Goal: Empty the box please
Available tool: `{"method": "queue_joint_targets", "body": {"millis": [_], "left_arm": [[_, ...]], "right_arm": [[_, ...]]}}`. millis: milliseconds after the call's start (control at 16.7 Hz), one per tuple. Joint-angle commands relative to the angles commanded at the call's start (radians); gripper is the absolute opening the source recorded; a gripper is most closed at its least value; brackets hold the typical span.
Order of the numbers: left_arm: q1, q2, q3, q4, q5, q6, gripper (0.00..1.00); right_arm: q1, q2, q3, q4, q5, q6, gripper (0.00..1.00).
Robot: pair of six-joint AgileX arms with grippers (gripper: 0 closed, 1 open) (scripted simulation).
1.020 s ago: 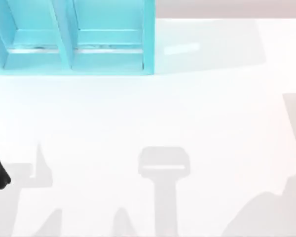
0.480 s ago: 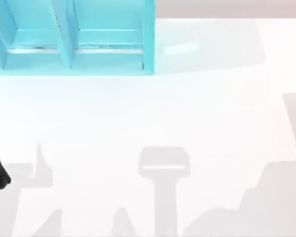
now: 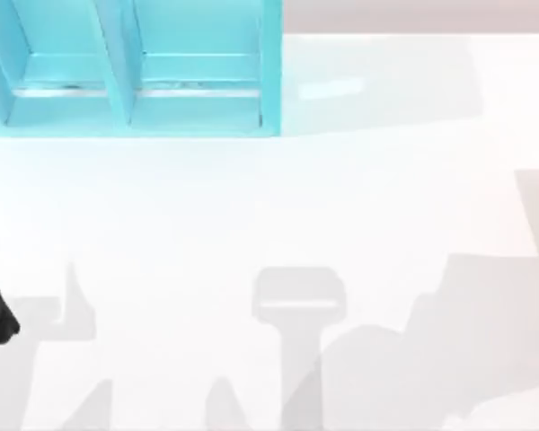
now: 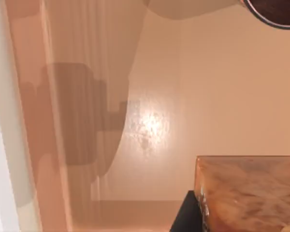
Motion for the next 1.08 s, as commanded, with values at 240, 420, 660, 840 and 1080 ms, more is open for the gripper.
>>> {"method": "queue_joint_targets", "body": {"millis": [240,420,660,840,1080], "left_arm": [[0.000,0.000,0.000,0.000,0.000,0.000,1.00],[0.000,0.000,0.000,0.000,0.000,0.000,1.00],[0.000,0.000,0.000,0.000,0.000,0.000,1.00],[0.000,0.000,0.000,0.000,0.000,0.000,1.00],[0.000,0.000,0.000,0.000,0.000,0.000,1.00]], "right_arm": [[0.258,0.150,0.109,0.034,0.002,0.261,0.00],[0.501,0.251,0.184,0.068,0.004,0.509,0.00],[0.743,0.380,0.269,0.124,0.008,0.752,0.00],[0.816,0.442,0.301,0.158,0.011,0.825,0.00],[0.816,0.443,0.299,0.157,0.008,0.830,0.00]]}}
